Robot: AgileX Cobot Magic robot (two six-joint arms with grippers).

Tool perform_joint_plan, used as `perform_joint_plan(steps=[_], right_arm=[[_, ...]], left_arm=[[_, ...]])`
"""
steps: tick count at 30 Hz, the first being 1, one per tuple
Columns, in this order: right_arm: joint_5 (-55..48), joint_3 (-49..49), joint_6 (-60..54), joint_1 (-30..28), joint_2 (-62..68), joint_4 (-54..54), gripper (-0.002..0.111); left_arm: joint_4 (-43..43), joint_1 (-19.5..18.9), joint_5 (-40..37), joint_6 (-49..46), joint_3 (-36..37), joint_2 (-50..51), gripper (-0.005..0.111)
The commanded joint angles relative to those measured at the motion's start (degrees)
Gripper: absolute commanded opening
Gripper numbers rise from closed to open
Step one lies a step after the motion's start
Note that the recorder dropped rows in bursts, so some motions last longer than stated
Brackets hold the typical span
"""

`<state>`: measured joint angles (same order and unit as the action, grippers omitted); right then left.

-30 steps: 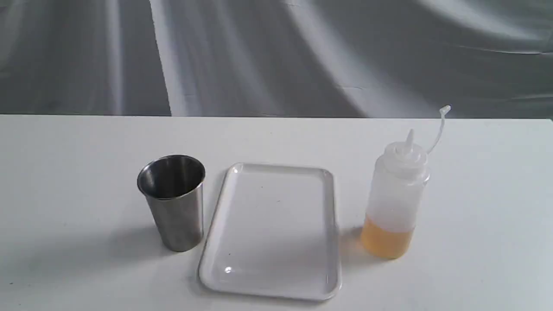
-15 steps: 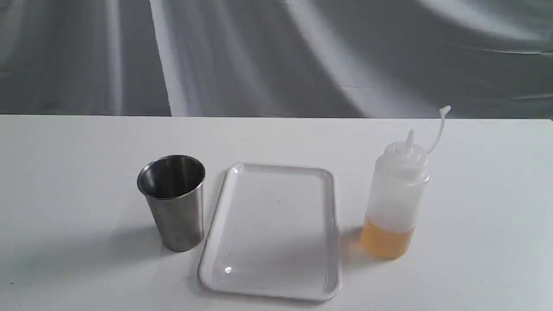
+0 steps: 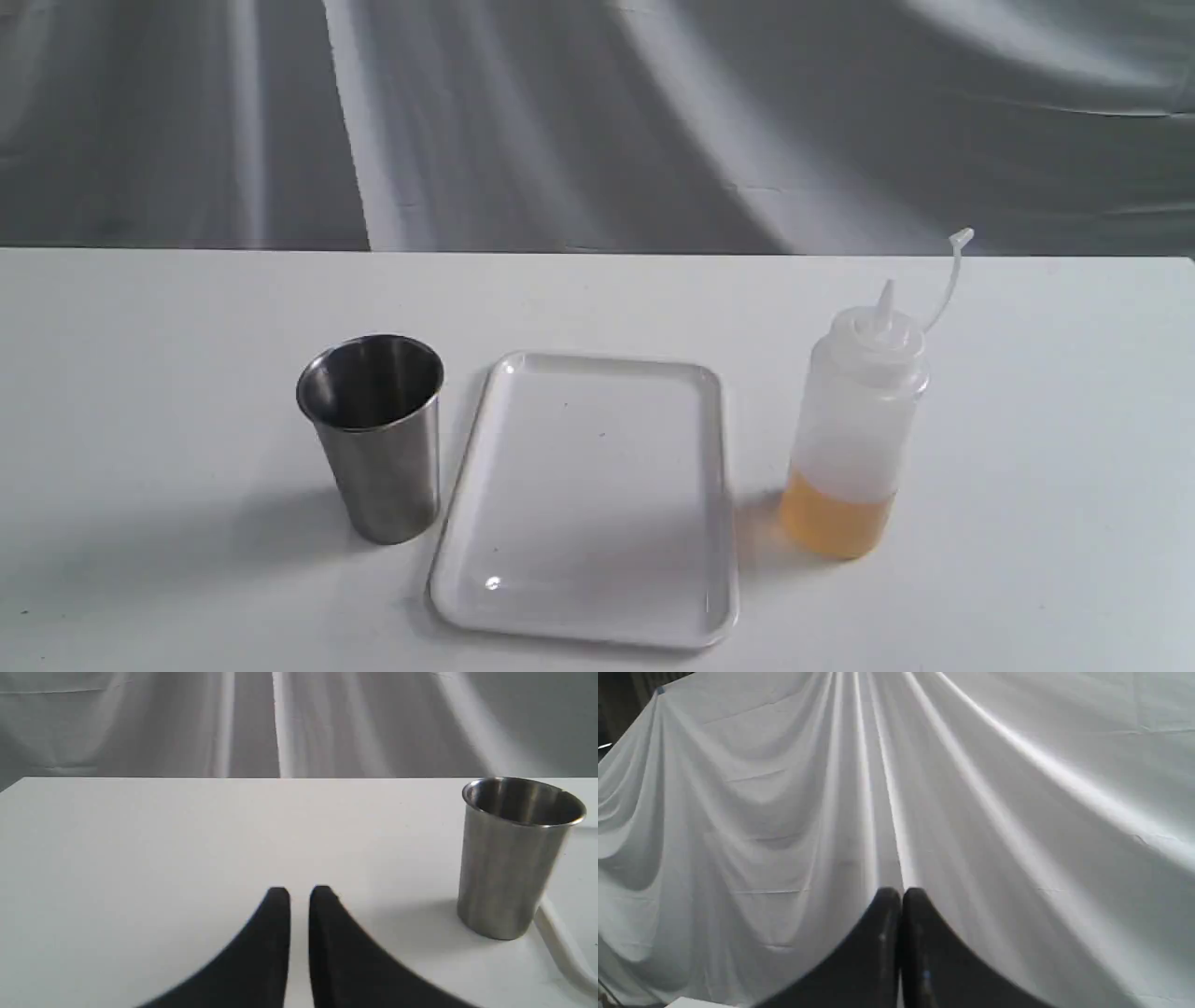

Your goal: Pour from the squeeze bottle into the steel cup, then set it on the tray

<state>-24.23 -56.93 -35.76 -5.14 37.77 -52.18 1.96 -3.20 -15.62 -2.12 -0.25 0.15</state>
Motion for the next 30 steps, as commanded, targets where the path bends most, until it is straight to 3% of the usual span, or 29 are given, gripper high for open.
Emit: perform_joint_plan(steps=[1,8,12,15,19,26,30], right_arm=[[-0.35,-0.2,-3.32,2.61,0.03,-0.28,0.0],[1.67,-0.2,3.22,3.33,0.67,7.0,0.0],[4.58,-0.2,35.17,3.33,0.67,31.54,0.0],[7.13,1.58,52.46,3.33,0.67,45.7,0.0],[13.67,7.38,53.73,4.38,0.67,51.0,0.0],[32.05,20.62,53.73,13.81,1.47,59.5,0.0],[36.09,24.61,53.59,17.63,5.13,59.76,0.0]], left_arm=[[-0.02,0.13,0.41,0.27,0.25,-0.15,0.008],[-0.02,0.13,0.41,0.16,0.25,-0.15,0.008],[-0.02,0.13,0.41,0.16,0.25,-0.15,0.008],[-0.02,0.13,0.41,0.16,0.25,-0.15,0.008],[-0.02,0.13,0.41,0.28,0.25,-0.15,0.008],[-0.02,0.13,0.41,0.28,0.25,-0.15,0.008],[-0.02,0.13,0.41,0.15,0.25,-0.15,0.008]])
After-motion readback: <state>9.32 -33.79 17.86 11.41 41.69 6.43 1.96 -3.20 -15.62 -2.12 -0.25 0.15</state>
